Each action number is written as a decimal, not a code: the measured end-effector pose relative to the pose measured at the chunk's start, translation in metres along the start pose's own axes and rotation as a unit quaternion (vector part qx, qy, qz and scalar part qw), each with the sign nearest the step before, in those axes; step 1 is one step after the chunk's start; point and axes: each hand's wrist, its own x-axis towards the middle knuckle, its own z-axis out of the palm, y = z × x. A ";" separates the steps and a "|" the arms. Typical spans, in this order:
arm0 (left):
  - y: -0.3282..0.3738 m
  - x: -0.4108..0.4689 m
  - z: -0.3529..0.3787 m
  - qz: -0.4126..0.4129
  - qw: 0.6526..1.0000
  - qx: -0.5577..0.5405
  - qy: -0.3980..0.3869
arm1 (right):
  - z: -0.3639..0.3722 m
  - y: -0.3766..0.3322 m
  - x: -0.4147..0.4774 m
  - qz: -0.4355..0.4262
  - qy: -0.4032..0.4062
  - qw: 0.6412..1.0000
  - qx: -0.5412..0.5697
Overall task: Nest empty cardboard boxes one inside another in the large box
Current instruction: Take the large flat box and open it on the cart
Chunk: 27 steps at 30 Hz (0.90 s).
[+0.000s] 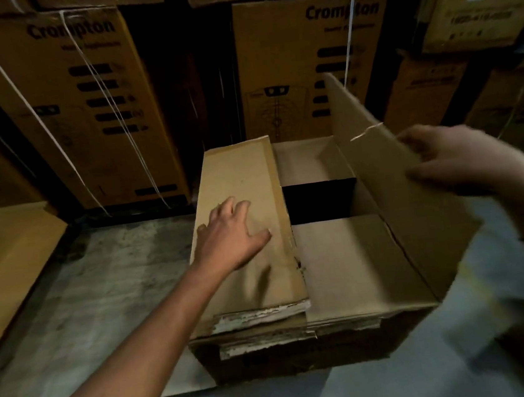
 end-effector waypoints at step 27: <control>-0.248 -0.081 -0.055 -0.223 0.963 -0.074 -0.132 | 0.160 0.041 0.013 0.028 -0.080 0.985 0.147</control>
